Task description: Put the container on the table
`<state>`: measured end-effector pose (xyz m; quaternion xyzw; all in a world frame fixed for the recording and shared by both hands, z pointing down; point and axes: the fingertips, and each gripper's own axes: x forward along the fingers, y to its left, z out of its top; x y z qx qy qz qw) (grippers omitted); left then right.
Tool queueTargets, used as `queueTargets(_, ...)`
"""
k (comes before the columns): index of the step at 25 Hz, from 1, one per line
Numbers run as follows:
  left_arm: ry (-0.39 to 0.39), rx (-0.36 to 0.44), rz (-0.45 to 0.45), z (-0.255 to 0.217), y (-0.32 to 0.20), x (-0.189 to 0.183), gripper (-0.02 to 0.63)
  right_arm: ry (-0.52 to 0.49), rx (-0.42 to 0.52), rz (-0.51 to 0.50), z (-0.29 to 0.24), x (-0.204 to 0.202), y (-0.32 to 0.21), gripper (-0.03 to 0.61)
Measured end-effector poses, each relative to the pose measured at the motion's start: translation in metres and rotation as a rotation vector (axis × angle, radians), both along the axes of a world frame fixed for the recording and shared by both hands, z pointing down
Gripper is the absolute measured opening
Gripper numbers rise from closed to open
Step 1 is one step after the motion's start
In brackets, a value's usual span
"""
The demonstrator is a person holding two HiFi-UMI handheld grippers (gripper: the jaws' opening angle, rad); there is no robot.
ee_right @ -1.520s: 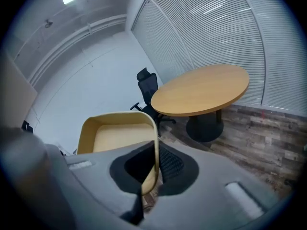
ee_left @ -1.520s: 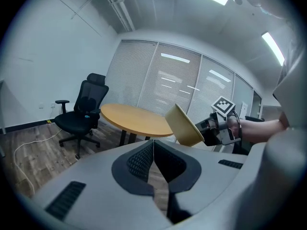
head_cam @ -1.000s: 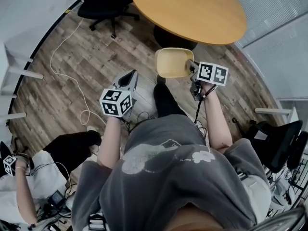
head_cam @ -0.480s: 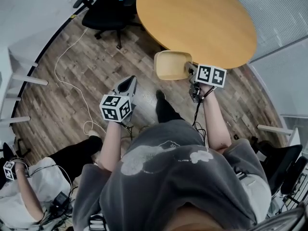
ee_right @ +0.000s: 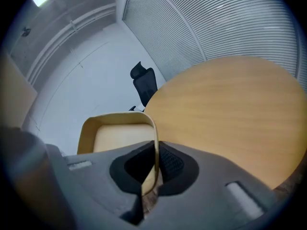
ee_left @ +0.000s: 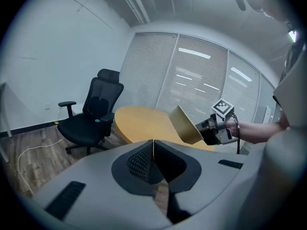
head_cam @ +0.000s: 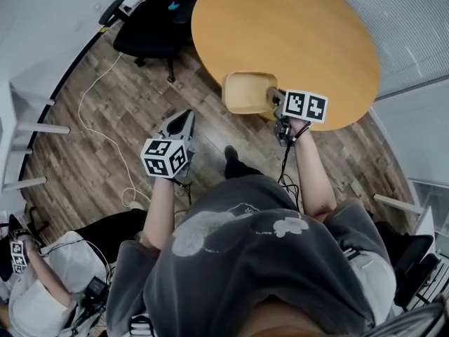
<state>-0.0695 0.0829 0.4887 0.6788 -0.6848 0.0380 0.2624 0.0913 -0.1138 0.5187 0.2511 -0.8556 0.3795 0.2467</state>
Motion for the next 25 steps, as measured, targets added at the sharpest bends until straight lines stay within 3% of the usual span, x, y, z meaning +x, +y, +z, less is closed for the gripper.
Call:
queueTargets(10,-0.018,-0.022,-0.026,-0.001,-0.082,-0.026,-0.002,-0.024,-0.042,-0.022,0.012,-0.034,-0.084,0.003)
queueTargets(25,-0.021,-0.019,-0.027,0.001,-0.123,-0.065,-0.002,-0.008,-0.067,-0.057,0.029,-0.077,-0.106,0.003)
